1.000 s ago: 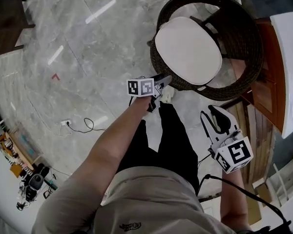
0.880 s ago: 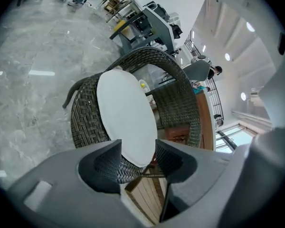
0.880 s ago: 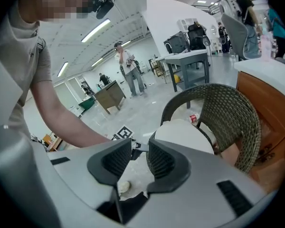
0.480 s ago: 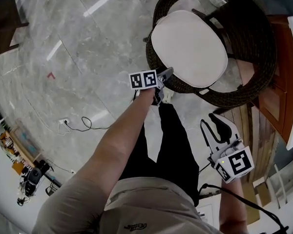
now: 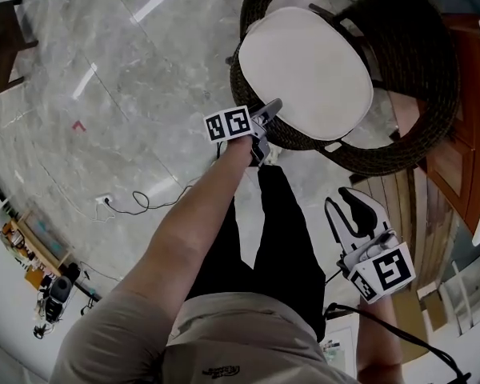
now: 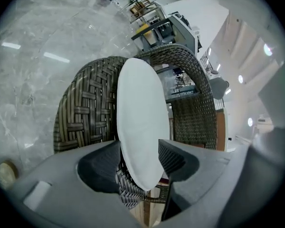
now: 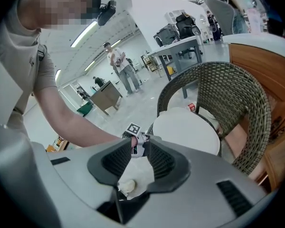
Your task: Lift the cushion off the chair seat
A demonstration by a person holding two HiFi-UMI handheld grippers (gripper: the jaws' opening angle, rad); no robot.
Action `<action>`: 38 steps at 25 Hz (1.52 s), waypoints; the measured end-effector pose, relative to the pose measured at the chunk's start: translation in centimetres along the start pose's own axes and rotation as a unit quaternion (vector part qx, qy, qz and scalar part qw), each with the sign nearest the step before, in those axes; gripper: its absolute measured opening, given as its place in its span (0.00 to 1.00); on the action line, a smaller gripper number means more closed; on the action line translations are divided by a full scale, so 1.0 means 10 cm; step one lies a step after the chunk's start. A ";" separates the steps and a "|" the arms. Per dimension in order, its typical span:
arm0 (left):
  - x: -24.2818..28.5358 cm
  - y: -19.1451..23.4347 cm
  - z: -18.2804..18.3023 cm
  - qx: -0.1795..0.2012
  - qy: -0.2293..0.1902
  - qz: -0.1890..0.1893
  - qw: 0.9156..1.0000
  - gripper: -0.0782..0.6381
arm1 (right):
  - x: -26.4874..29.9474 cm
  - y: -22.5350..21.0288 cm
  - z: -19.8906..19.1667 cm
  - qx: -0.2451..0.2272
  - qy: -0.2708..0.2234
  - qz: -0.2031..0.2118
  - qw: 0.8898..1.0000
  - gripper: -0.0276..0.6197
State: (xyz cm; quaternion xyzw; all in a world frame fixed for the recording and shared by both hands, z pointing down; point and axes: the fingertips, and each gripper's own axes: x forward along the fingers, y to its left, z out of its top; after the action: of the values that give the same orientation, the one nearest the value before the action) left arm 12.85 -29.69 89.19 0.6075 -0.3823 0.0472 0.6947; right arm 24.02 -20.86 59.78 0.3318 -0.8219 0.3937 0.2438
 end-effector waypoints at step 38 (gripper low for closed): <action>-0.08 -0.94 0.30 0.009 -0.019 -0.116 0.993 0.20 | -0.23 0.31 0.13 -0.004 -0.041 -0.015 0.999 0.19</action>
State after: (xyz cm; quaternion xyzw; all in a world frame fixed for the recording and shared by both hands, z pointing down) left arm 15.84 -34.40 81.00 0.6546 -0.3219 -0.0415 0.6828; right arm 23.04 -19.61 56.03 0.3591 -0.8276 0.3728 0.2170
